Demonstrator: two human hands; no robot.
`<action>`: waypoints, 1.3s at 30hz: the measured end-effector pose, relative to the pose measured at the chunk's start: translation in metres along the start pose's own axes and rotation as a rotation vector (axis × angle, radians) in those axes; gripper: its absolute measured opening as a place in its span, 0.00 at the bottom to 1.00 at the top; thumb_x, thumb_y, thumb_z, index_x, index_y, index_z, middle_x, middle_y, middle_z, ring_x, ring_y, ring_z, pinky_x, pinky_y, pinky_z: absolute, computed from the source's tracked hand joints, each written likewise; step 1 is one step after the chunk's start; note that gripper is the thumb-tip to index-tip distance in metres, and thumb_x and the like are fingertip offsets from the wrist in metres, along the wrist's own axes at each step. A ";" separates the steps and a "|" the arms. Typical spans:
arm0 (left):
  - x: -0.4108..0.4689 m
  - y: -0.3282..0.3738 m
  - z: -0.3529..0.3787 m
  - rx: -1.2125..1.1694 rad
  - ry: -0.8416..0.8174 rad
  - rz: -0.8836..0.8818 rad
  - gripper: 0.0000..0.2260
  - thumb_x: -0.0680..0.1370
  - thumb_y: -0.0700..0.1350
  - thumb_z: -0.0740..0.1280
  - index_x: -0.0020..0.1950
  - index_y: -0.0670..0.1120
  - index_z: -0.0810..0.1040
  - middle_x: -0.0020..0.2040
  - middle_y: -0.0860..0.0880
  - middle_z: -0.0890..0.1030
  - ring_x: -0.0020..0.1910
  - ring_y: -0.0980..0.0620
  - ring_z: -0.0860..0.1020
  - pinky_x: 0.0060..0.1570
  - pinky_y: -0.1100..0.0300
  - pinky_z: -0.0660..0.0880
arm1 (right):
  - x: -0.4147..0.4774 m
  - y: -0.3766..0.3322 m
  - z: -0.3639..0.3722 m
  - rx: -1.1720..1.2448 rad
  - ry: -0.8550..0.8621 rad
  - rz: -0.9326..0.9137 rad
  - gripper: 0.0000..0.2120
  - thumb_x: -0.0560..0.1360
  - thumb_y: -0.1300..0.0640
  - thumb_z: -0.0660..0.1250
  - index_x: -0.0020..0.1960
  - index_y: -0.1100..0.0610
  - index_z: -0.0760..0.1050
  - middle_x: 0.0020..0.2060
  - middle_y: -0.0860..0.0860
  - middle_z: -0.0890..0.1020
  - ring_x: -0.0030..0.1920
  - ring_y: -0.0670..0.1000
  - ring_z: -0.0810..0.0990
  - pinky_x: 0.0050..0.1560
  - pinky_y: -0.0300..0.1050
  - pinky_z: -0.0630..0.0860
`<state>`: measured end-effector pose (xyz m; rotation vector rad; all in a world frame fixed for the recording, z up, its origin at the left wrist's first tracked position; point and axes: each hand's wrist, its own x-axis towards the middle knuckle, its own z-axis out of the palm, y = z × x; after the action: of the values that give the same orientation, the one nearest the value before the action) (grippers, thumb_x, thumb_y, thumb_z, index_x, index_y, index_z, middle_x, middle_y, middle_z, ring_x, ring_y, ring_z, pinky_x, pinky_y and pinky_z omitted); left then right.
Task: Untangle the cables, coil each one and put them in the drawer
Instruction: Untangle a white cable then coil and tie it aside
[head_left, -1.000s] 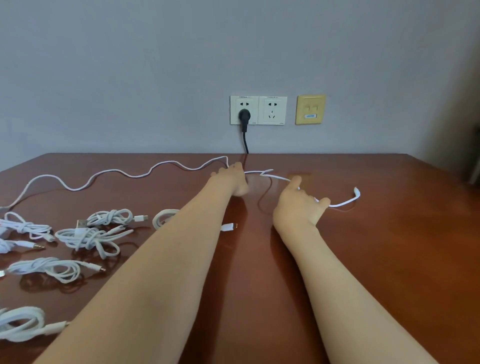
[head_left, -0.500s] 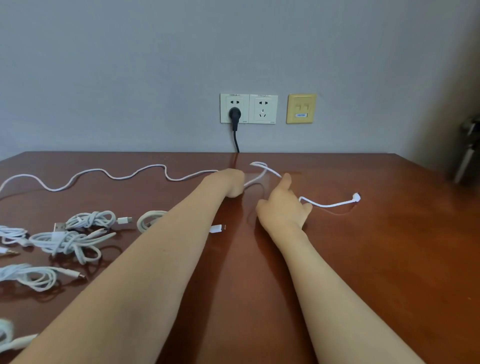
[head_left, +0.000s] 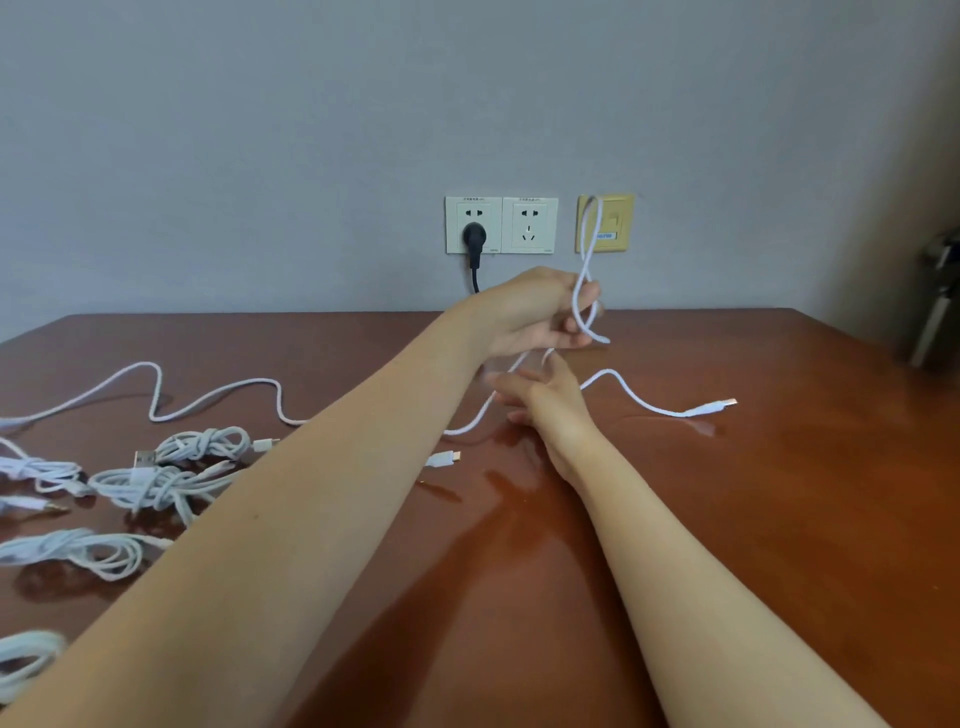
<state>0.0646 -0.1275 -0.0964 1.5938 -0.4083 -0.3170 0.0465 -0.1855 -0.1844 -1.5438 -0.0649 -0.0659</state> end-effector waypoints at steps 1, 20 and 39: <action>-0.001 0.001 0.003 -0.023 0.000 0.013 0.12 0.81 0.37 0.58 0.38 0.43 0.69 0.34 0.48 0.70 0.26 0.57 0.68 0.29 0.67 0.76 | -0.001 -0.001 0.000 0.036 -0.041 0.019 0.22 0.72 0.62 0.69 0.64 0.60 0.66 0.46 0.51 0.80 0.38 0.48 0.79 0.34 0.36 0.73; -0.072 -0.034 -0.099 1.118 0.260 -0.472 0.17 0.77 0.34 0.62 0.66 0.39 0.71 0.64 0.41 0.74 0.58 0.46 0.72 0.47 0.61 0.70 | -0.015 -0.024 0.009 -0.281 0.000 0.317 0.11 0.78 0.62 0.51 0.50 0.65 0.71 0.54 0.64 0.80 0.28 0.51 0.69 0.26 0.38 0.67; -0.071 -0.028 -0.093 0.898 0.318 -0.146 0.06 0.79 0.35 0.55 0.50 0.44 0.69 0.36 0.51 0.77 0.32 0.56 0.75 0.29 0.67 0.69 | -0.028 -0.020 0.027 -0.719 0.082 -0.468 0.19 0.76 0.56 0.64 0.66 0.58 0.71 0.58 0.55 0.77 0.56 0.56 0.75 0.50 0.40 0.65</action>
<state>0.0437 -0.0112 -0.1211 2.5136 -0.1829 0.0388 0.0171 -0.1593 -0.1656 -2.2124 -0.3685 -0.5747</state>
